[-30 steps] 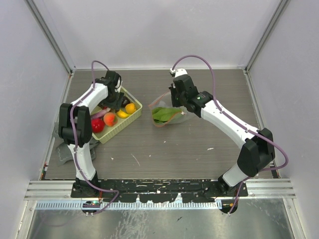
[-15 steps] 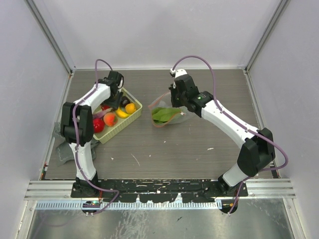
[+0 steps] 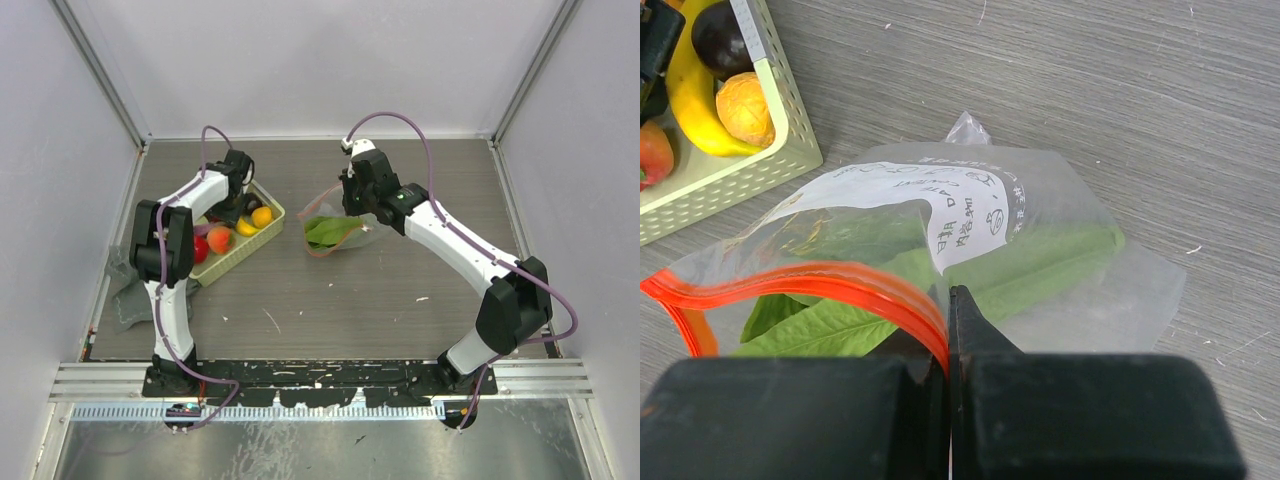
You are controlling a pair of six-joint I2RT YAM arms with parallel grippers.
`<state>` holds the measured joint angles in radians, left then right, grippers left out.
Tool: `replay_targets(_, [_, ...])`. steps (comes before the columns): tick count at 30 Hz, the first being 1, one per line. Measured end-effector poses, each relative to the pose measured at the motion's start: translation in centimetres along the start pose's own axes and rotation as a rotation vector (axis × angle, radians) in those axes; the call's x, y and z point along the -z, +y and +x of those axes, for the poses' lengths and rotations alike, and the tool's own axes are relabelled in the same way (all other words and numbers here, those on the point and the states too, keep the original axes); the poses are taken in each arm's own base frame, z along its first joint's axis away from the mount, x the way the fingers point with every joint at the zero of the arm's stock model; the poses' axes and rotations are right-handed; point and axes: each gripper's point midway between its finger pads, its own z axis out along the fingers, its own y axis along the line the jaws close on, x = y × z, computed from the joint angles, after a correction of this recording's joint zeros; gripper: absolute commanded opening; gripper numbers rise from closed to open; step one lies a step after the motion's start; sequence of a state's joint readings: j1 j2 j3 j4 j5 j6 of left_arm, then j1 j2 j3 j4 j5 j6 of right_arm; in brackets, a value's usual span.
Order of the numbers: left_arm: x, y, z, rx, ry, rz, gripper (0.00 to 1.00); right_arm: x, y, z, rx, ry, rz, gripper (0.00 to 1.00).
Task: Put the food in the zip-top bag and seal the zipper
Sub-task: Pick up the fake fruit from the bin.
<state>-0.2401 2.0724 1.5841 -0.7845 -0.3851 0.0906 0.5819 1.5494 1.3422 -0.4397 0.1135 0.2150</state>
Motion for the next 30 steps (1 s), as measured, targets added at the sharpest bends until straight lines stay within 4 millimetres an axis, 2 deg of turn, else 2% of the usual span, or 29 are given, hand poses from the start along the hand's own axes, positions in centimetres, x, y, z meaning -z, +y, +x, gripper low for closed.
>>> replay_targets(7, [0.1, -0.9, 0.5, -0.007, 0.018, 0.059, 0.52, 0.0, 0.0, -0.1, -0.003, -0.003, -0.005, 0.04])
replay_targets(10, [0.7, -1.1, 0.4, 0.02, 0.028, 0.077, 0.57, -0.1, 0.0, -0.1, -0.004, -0.002, -0.006, 0.04])
replay_targets(14, [1.8, -0.9, -0.7, 0.112, 0.009, 0.075, 0.61, -0.1, -0.1, 0.0, -0.005, 0.0, -0.006, 0.04])
replay_targets(19, [3.1, -1.1, -1.5, 0.283, -0.011, 0.078, 0.61, -0.1, -0.2, 0.0, -0.006, 0.001, -0.005, 0.04])
replay_targets(26, [3.3, -2.5, -1.8, 0.453, 0.006, 0.123, 0.58, -0.2, -0.2, 0.2, -0.006, 0.002, -0.004, 0.04])
replay_targets(30, [2.6, -3.3, -1.7, 0.503, 0.029, 0.137, 0.57, -0.2, -0.3, 0.2, -0.007, 0.002, -0.003, 0.04])
